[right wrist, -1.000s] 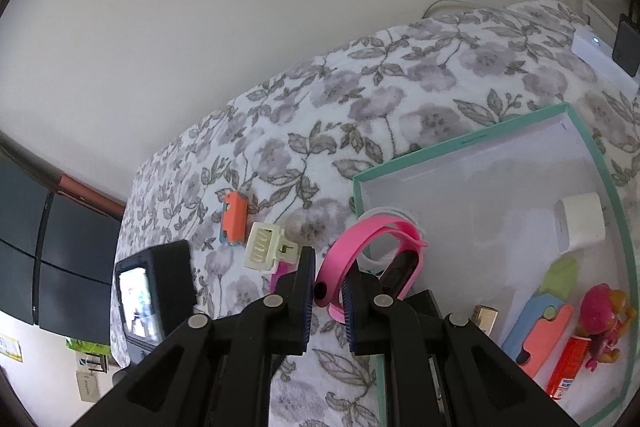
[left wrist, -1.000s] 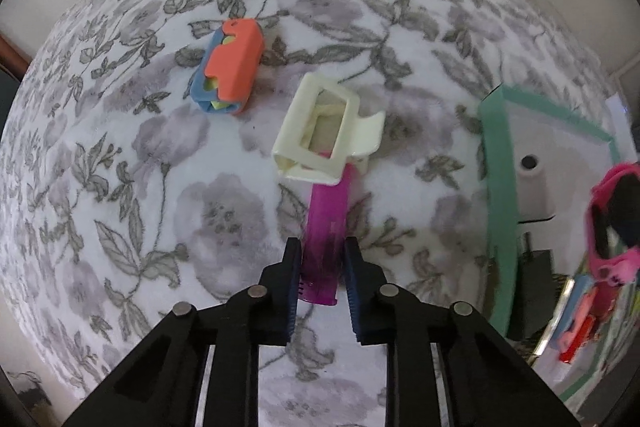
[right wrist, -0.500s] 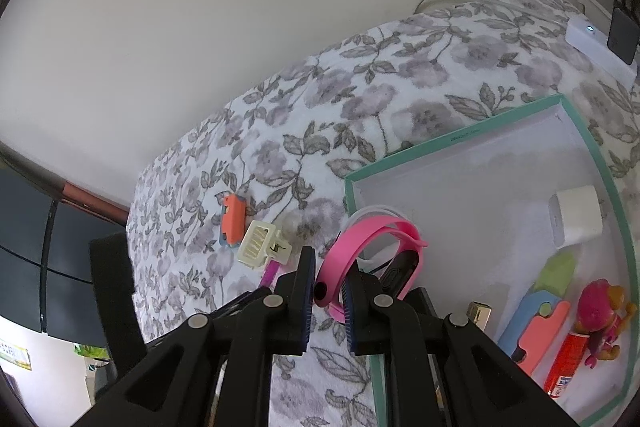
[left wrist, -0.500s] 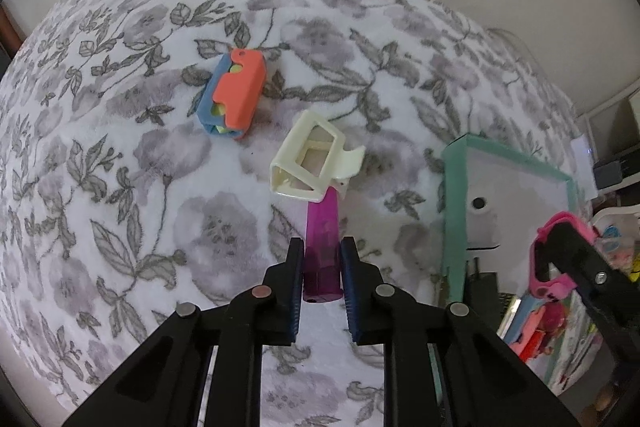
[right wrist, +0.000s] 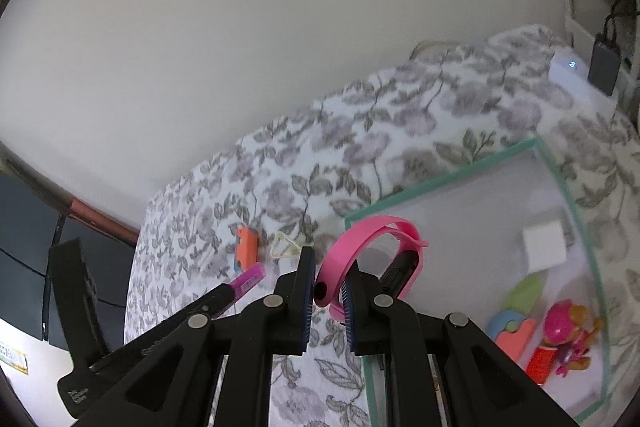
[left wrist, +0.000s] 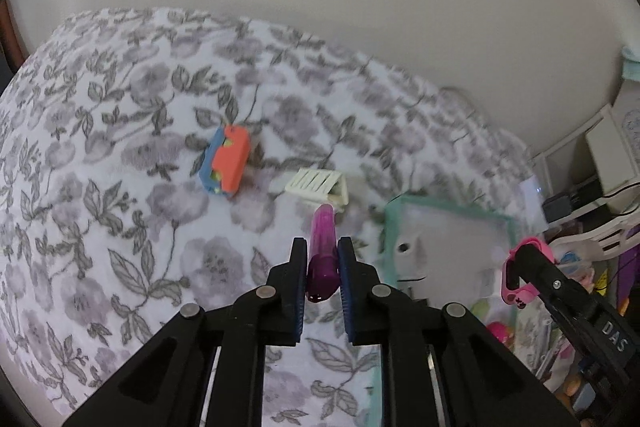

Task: Organize rigid objects
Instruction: 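Carry the pink band and magenta stick into the tray and open both tools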

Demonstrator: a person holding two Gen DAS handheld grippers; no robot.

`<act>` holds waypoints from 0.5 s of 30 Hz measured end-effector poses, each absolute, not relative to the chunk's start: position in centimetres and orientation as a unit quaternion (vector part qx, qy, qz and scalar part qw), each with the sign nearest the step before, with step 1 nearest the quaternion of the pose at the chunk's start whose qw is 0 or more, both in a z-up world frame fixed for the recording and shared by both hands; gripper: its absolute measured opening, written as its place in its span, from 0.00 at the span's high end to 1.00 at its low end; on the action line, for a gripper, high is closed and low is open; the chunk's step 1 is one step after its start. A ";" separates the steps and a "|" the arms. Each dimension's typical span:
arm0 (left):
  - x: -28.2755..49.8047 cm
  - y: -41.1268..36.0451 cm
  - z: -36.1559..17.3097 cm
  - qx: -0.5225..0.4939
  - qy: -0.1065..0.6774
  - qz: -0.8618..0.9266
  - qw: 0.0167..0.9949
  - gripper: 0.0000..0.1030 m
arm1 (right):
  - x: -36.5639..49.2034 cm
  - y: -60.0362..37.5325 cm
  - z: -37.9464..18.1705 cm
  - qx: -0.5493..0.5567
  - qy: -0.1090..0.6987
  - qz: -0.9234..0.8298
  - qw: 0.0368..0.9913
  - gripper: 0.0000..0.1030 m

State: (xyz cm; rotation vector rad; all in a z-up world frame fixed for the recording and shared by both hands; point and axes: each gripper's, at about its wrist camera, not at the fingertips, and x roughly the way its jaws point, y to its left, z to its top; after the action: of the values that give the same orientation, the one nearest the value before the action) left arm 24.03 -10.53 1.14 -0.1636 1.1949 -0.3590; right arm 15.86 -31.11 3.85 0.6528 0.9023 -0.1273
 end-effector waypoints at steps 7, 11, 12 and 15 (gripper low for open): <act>23.6 -11.2 2.7 -0.077 0.545 -0.180 0.815 0.85 | 15.3 -32.7 4.3 0.322 0.420 -0.074 0.845 0.87; 23.1 -11.9 3.5 -0.087 0.537 -0.196 0.816 0.85 | 14.9 -33.6 4.4 0.314 0.418 -0.091 0.848 0.87; 23.0 -12.2 3.7 -0.086 0.535 -0.199 0.817 0.85 | 14.8 -33.8 4.4 0.309 0.419 -0.098 0.848 0.87; 22.3 -13.8 4.0 -0.080 0.532 -0.214 0.815 0.85 | 14.8 -34.5 3.3 0.273 0.446 -0.134 0.842 0.87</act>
State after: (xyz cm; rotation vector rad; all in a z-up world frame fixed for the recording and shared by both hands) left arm 22.32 -13.81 3.99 -0.1706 1.1345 -0.4567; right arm 14.84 -34.49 3.32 0.5774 0.9415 -0.2828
